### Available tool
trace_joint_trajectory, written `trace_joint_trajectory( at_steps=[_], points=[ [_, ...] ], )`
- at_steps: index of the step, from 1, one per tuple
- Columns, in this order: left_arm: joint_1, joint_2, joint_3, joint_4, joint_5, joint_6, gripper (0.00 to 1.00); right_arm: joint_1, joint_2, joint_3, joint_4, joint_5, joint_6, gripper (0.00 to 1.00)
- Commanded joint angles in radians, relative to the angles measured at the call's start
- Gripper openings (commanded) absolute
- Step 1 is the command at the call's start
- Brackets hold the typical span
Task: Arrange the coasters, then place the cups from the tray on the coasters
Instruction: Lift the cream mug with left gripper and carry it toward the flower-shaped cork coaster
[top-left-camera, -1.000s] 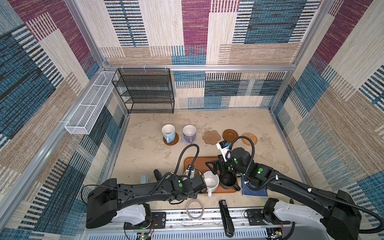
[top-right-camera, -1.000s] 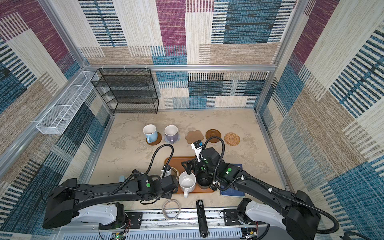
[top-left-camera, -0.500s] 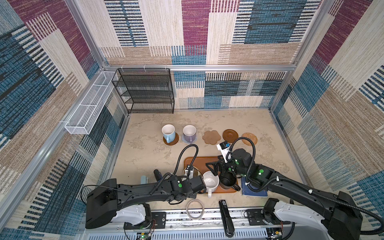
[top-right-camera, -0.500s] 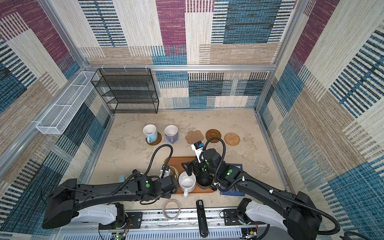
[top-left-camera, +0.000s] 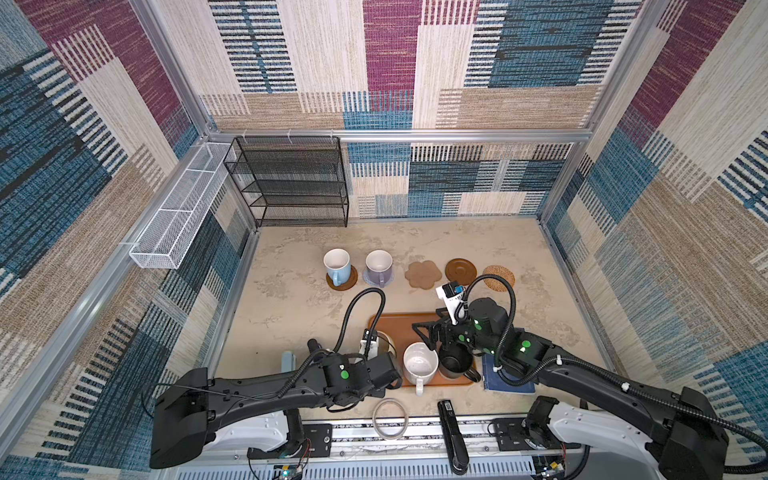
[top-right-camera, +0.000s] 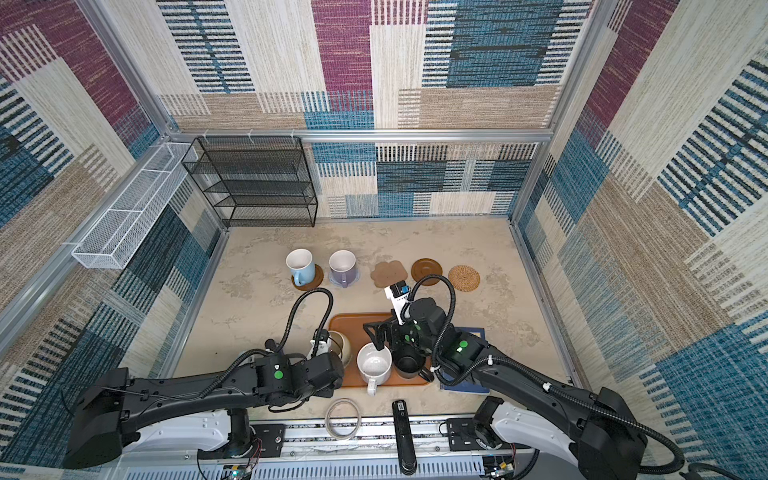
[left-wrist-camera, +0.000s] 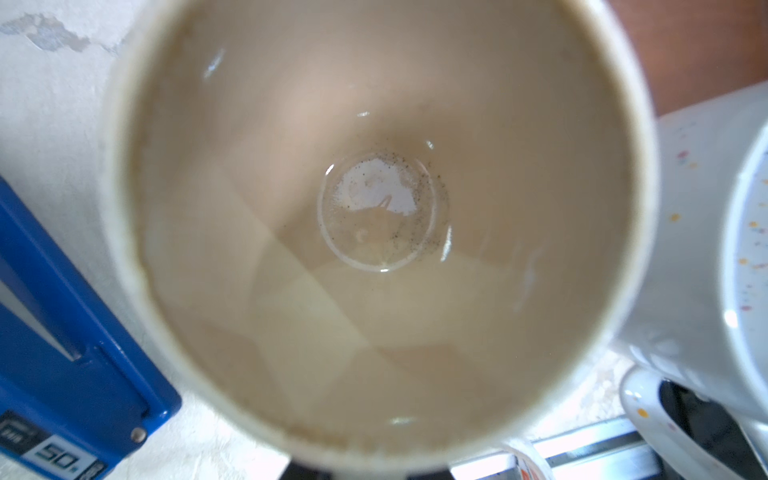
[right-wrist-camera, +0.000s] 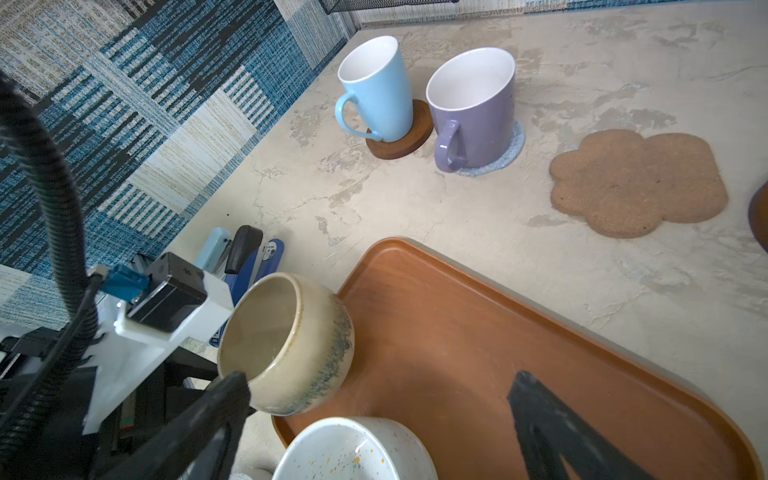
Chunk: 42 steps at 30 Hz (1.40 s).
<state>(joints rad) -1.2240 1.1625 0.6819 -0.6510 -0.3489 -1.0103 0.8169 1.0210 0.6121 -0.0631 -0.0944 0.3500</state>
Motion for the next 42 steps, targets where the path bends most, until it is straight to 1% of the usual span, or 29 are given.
trace_joint_trajectory(
  at_steps=[1,3,6,10,14,21,26,28,30,32,34,36,42],
  points=[
    [0.004,-0.009,0.032,-0.02,-0.083,-0.003,0.0,0.0,0.003,0.005,0.046,0.013,-0.003,1.0],
    [0.014,-0.009,0.054,-0.046,-0.1,0.008,0.0,0.0,-0.001,0.002,0.065,-0.003,-0.005,1.0],
    [0.047,-0.023,0.08,-0.071,-0.104,0.047,0.0,0.001,-0.018,-0.023,0.151,-0.052,-0.004,1.0],
    [0.084,-0.053,0.125,-0.08,-0.104,0.107,0.0,-0.007,-0.037,-0.031,0.231,-0.049,0.03,1.0],
    [0.125,-0.042,0.184,-0.084,-0.1,0.18,0.0,-0.024,-0.029,-0.021,0.276,-0.049,0.039,1.0],
    [0.221,0.008,0.283,0.003,-0.018,0.305,0.0,-0.08,0.007,0.001,0.276,-0.01,0.052,1.0],
    [0.256,0.127,0.404,0.005,-0.003,0.362,0.0,-0.149,-0.006,-0.015,0.272,0.022,0.032,1.0],
    [0.278,0.184,0.442,0.027,0.022,0.383,0.0,-0.195,-0.013,-0.024,0.279,0.01,0.029,1.0],
    [0.284,0.237,0.494,0.023,0.003,0.393,0.0,-0.259,-0.015,-0.038,0.306,-0.025,0.033,1.0],
    [0.29,0.289,0.547,0.021,-0.02,0.407,0.0,-0.335,-0.007,-0.05,0.333,-0.091,0.048,1.0],
    [0.306,0.343,0.589,0.036,0.01,0.424,0.0,-0.392,0.005,-0.047,0.339,-0.159,0.051,1.0],
    [0.324,0.404,0.639,0.051,0.045,0.432,0.0,-0.413,0.014,-0.038,0.324,-0.159,0.04,1.0],
    [0.36,0.599,0.797,0.062,0.079,0.433,0.0,-0.432,-0.011,-0.078,0.327,-0.121,0.031,1.0]
  ],
)
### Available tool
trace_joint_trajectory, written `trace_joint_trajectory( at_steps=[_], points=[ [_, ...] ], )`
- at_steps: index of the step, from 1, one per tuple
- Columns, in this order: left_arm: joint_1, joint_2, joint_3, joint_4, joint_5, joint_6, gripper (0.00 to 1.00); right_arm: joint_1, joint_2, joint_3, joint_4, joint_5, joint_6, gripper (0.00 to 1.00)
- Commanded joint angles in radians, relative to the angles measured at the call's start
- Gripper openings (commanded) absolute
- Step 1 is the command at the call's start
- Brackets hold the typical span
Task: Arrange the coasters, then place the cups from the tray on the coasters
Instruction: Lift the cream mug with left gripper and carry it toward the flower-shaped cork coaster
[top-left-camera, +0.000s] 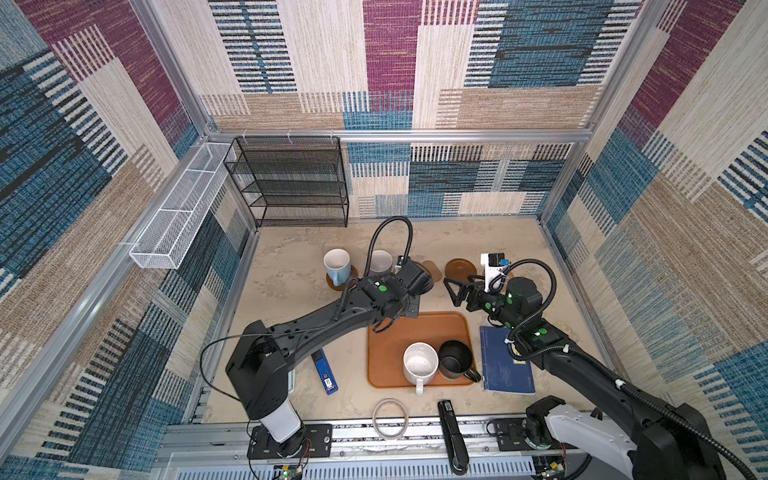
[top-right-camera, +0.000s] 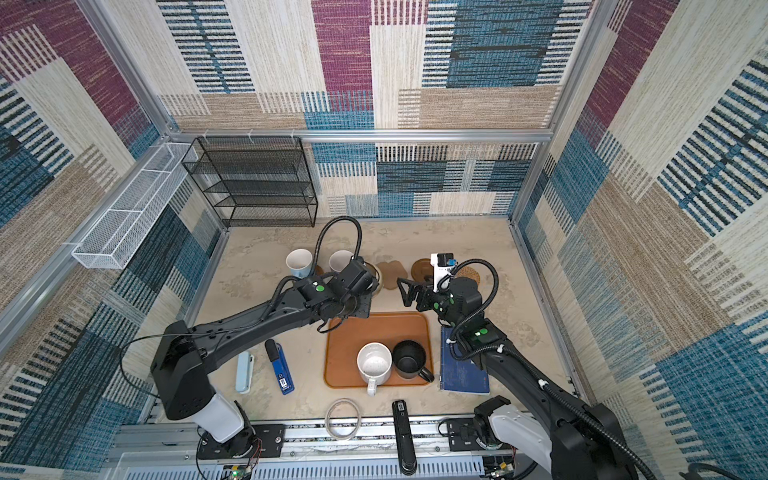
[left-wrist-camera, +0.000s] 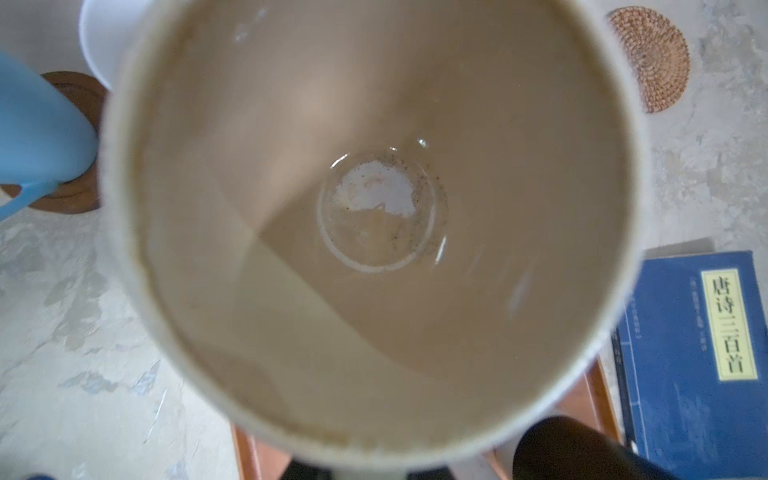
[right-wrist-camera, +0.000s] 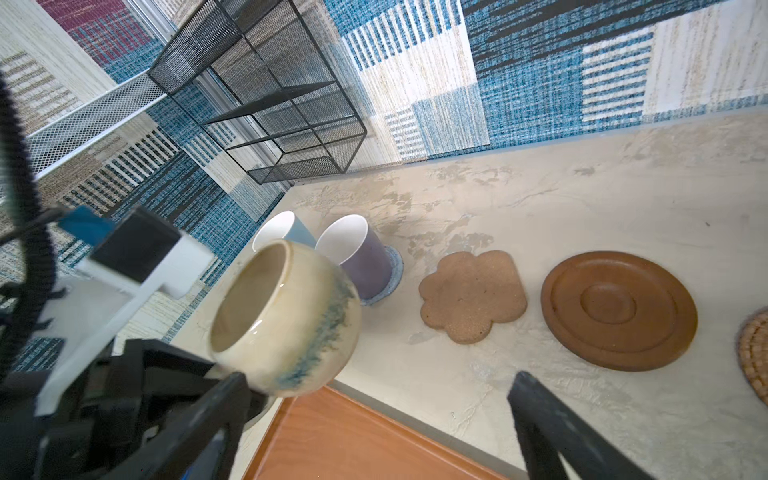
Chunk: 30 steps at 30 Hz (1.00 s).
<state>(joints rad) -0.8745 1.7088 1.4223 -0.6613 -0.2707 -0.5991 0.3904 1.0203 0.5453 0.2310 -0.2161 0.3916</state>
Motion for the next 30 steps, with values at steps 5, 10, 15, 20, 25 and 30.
trace_joint_trajectory(
  at_steps=[5,10,15,20,25,30],
  points=[
    [0.028,0.212,0.195,0.065,0.019,0.011,0.0,-0.009,0.006,-0.016,0.022,0.072,-0.032,1.0],
    [0.041,0.348,0.331,0.04,0.023,0.001,0.0,-0.021,0.051,-0.015,0.029,0.136,-0.032,1.0],
    [0.045,0.459,0.448,-0.012,-0.004,-0.013,0.0,-0.043,0.102,0.002,-0.024,0.205,-0.011,1.0],
    [0.049,0.526,0.514,-0.031,-0.024,-0.024,0.0,-0.053,0.103,-0.008,-0.012,0.212,-0.003,1.0],
    [0.051,0.591,0.597,-0.08,-0.046,-0.022,0.0,-0.055,0.083,-0.018,-0.007,0.207,-0.007,1.0],
    [0.051,0.629,0.636,-0.108,-0.092,-0.008,0.0,-0.056,0.072,-0.021,-0.005,0.2,-0.008,0.99]
  ],
)
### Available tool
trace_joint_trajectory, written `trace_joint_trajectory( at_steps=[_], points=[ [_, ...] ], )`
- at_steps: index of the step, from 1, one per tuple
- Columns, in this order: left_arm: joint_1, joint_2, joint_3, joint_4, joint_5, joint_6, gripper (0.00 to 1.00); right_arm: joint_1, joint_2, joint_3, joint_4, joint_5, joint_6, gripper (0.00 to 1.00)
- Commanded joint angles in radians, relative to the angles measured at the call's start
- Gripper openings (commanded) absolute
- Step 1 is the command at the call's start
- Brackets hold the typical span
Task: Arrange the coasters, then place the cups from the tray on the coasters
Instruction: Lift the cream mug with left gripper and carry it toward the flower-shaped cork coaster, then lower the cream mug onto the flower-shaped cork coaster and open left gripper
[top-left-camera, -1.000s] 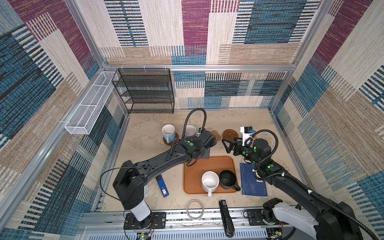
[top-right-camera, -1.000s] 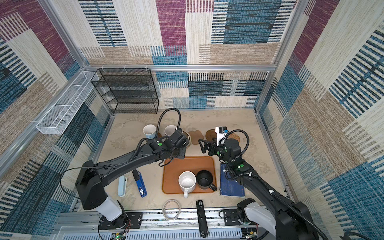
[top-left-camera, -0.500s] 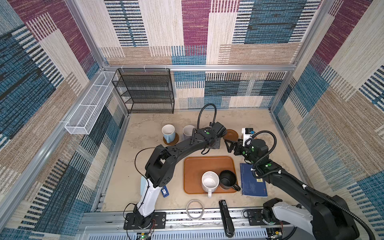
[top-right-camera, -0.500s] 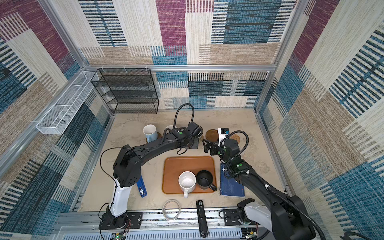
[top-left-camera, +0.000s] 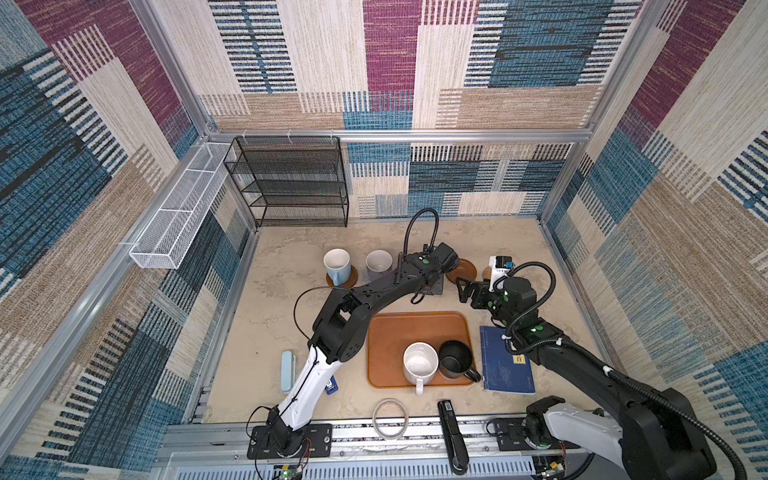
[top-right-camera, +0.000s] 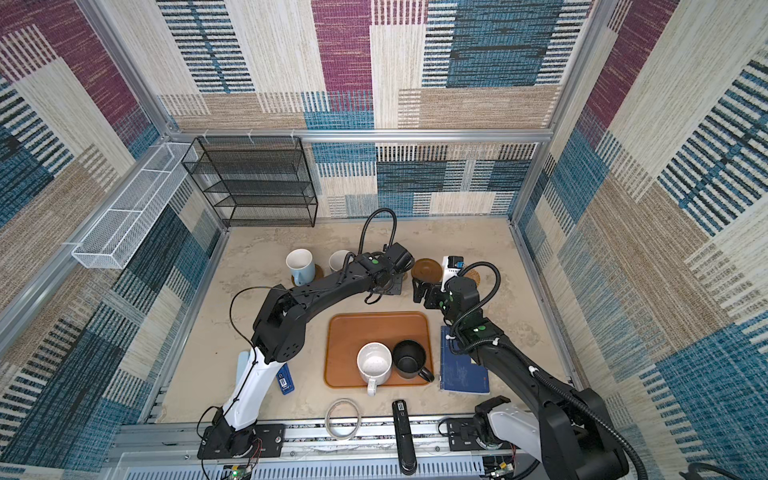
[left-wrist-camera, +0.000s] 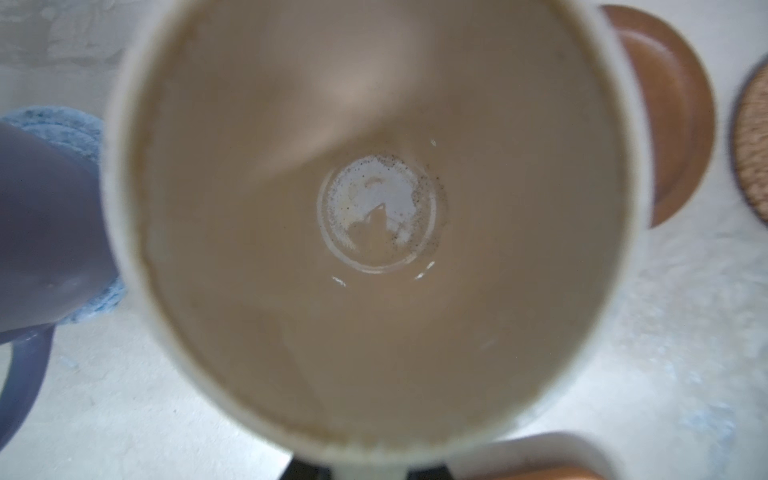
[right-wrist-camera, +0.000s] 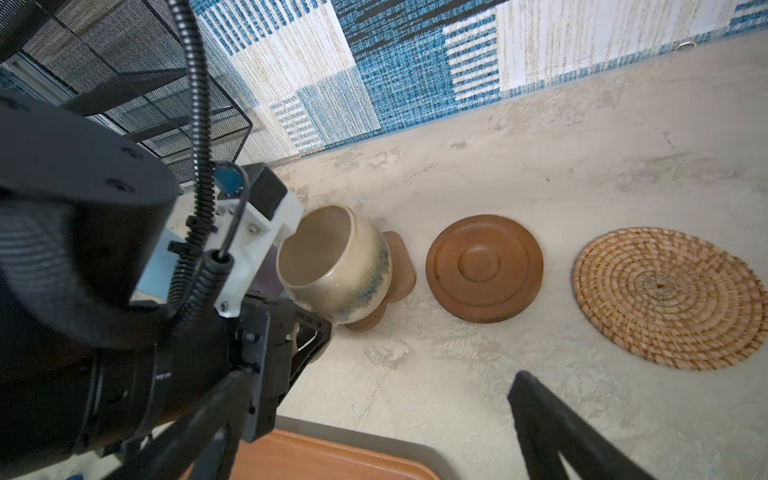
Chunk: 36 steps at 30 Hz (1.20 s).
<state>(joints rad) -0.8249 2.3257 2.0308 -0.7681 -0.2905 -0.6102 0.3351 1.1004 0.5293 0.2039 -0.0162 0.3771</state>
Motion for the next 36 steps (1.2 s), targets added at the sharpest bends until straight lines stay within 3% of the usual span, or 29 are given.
trace_joint_trajectory(
  at_steps=[1,15,24,28,36],
  points=[
    [0.0,0.024,0.042,-0.016,-0.078,0.004,0.0,0.001,-0.005,-0.004,0.018,-0.001,0.007,0.99],
    [0.007,0.033,0.031,-0.093,-0.134,-0.002,0.0,0.0,-0.008,0.0,0.012,-0.007,0.008,0.96],
    [0.008,0.025,0.032,-0.093,-0.097,-0.002,0.0,-0.001,0.012,0.006,0.019,-0.035,0.003,0.97],
    [0.009,0.026,0.038,-0.091,-0.079,-0.004,0.18,0.0,0.018,0.006,0.019,-0.038,0.004,0.97],
    [0.008,-0.006,0.01,-0.046,-0.006,0.002,0.36,0.0,0.02,0.001,0.02,-0.045,0.003,0.98]
  ],
)
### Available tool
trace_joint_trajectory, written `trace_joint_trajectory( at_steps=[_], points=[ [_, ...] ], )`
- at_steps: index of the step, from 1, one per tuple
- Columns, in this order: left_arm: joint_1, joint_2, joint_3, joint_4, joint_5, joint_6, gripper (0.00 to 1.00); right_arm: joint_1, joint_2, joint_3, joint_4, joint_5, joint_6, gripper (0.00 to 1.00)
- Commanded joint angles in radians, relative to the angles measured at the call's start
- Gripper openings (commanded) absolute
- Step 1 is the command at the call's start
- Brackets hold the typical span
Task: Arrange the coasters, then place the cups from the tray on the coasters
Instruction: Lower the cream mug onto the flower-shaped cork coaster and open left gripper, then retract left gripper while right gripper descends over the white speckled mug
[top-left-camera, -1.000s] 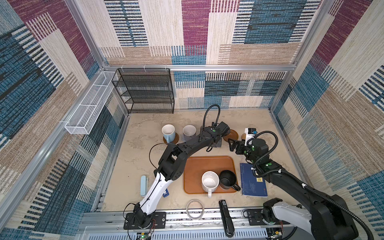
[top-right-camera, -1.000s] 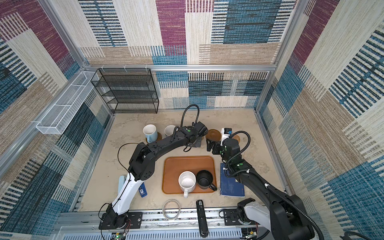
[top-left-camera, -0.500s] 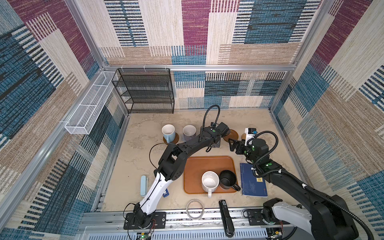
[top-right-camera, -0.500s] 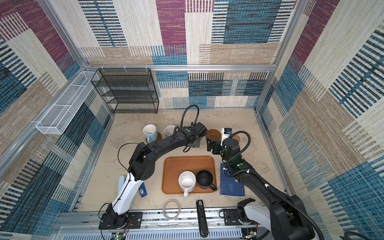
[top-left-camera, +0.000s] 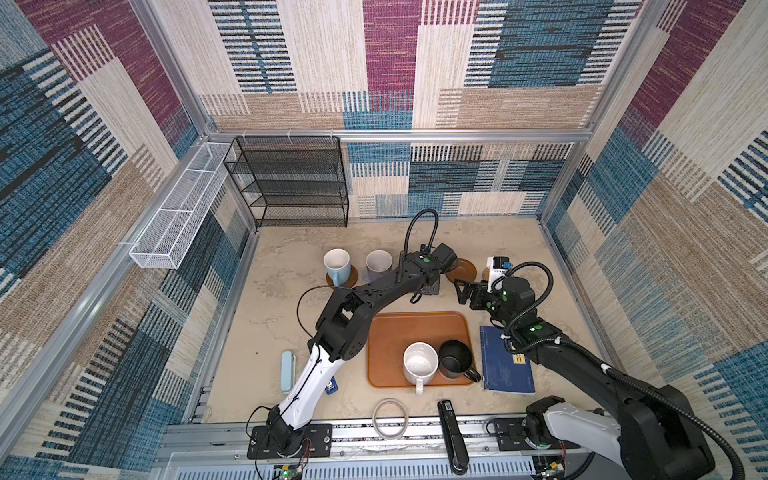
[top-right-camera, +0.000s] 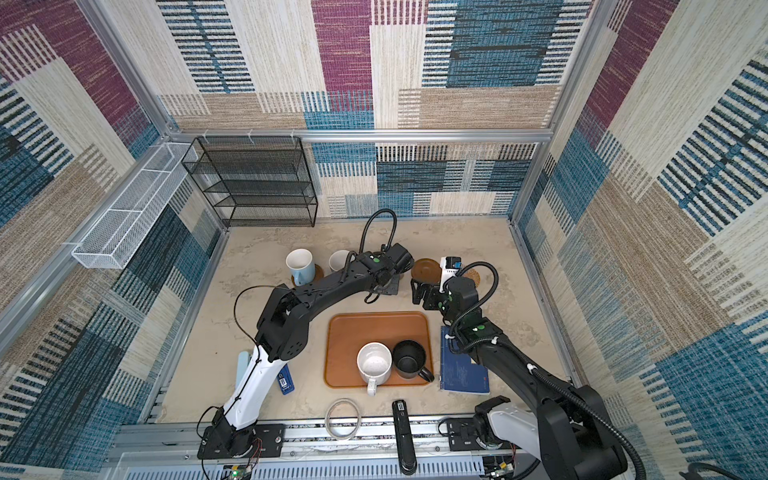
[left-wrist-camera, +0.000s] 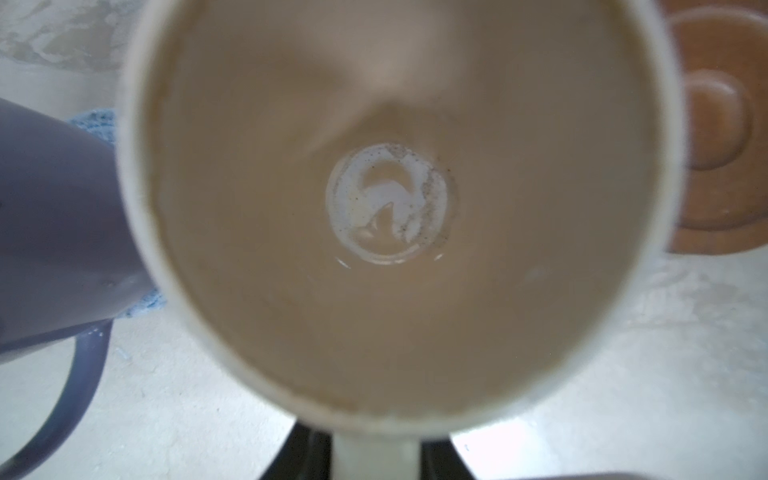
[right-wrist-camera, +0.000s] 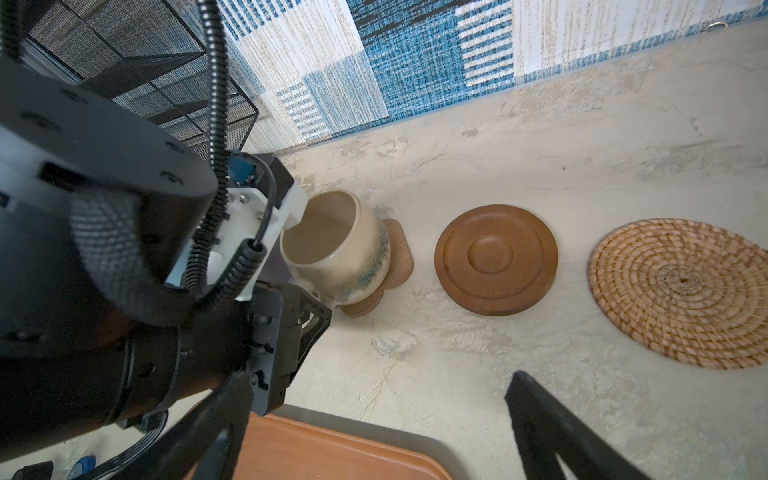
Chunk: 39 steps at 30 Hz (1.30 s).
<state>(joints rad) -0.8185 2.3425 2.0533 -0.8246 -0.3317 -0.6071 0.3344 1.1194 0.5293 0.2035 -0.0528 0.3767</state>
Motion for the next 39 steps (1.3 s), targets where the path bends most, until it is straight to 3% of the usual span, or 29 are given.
trace_joint_trajectory(
  at_steps=[1,8,11,15,18,24,29,33,36,39],
  points=[
    [0.003,-0.029,-0.019,0.019,0.044,-0.002,0.39,0.001,0.002,0.003,0.019,-0.009,0.005,0.98],
    [0.001,-0.14,-0.15,0.121,0.11,-0.002,0.47,0.001,-0.012,0.003,-0.006,-0.01,0.013,0.98],
    [0.001,-0.263,-0.31,0.268,0.167,0.004,0.6,0.002,-0.045,0.006,-0.028,-0.032,0.029,0.98],
    [0.001,-0.441,-0.499,0.392,0.197,0.001,0.85,0.004,-0.082,0.043,-0.118,-0.011,0.044,0.92],
    [0.002,-0.543,-0.593,0.402,0.201,-0.001,0.93,0.012,-0.105,0.077,-0.194,0.008,0.048,0.91],
    [0.002,-0.787,-0.857,0.475,0.223,-0.033,0.98,0.095,-0.095,0.16,-0.326,-0.046,0.05,1.0],
    [0.003,-1.015,-1.061,0.458,0.196,-0.044,0.99,0.288,-0.034,0.284,-0.492,0.058,0.036,1.0],
    [0.007,-1.199,-1.217,0.442,0.173,-0.047,0.99,0.366,-0.04,0.322,-0.573,0.046,0.041,1.0],
    [0.014,-1.318,-1.306,0.434,0.16,-0.012,0.99,0.408,-0.037,0.366,-0.641,-0.045,0.0,1.0],
    [0.022,-1.415,-1.353,0.4,0.188,-0.005,0.99,0.471,-0.035,0.431,-0.766,-0.001,-0.007,0.99]
  ],
)
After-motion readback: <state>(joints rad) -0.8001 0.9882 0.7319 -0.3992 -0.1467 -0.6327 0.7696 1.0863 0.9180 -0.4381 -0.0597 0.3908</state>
